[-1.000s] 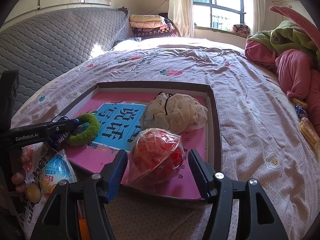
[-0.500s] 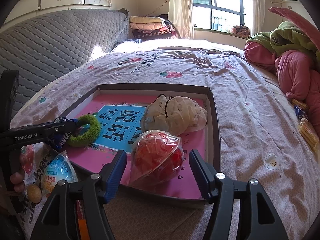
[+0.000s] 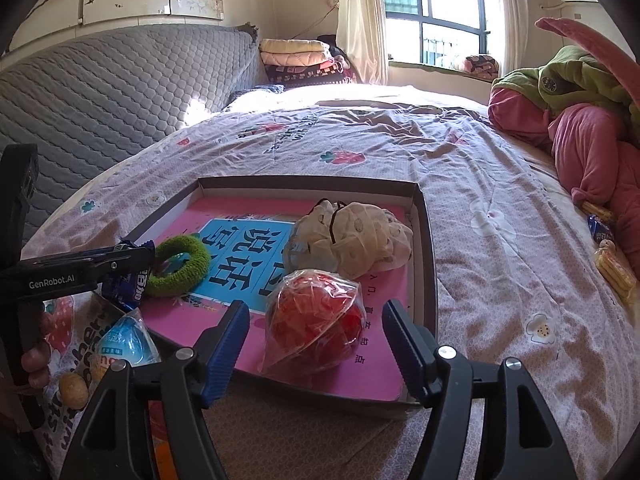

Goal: Organize objects
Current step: 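Open left tool releasing blue packet while right tool opens releasing clear bag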

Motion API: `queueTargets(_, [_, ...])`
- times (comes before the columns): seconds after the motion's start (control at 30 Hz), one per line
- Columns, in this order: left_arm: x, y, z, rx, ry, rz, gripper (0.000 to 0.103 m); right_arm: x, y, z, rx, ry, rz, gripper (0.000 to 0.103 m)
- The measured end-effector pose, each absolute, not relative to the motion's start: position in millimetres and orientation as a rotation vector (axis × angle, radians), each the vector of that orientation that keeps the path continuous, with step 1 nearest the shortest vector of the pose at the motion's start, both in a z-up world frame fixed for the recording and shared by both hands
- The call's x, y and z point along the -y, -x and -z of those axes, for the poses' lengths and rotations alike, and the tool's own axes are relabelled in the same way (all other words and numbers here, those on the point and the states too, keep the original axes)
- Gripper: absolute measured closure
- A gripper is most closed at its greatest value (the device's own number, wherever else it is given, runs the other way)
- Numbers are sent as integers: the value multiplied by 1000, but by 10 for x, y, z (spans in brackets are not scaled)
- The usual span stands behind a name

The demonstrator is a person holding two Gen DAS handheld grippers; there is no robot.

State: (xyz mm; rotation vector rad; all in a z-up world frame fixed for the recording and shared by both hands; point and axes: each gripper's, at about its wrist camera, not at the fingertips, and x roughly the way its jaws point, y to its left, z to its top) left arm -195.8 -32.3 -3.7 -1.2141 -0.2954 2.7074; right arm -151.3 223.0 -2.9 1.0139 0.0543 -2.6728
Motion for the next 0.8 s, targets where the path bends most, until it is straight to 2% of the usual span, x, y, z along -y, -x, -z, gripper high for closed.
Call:
queueTargets(0.5, [351, 1899, -107, 287, 1166, -2737, 37, -2296, 1474, -89, -28, -925, 2704, 29])
queueTargets(0.8, [313, 1831, -156, 264, 1162, -2754, 37, -2306, 1443, -144, -4, -900, 2700, 28])
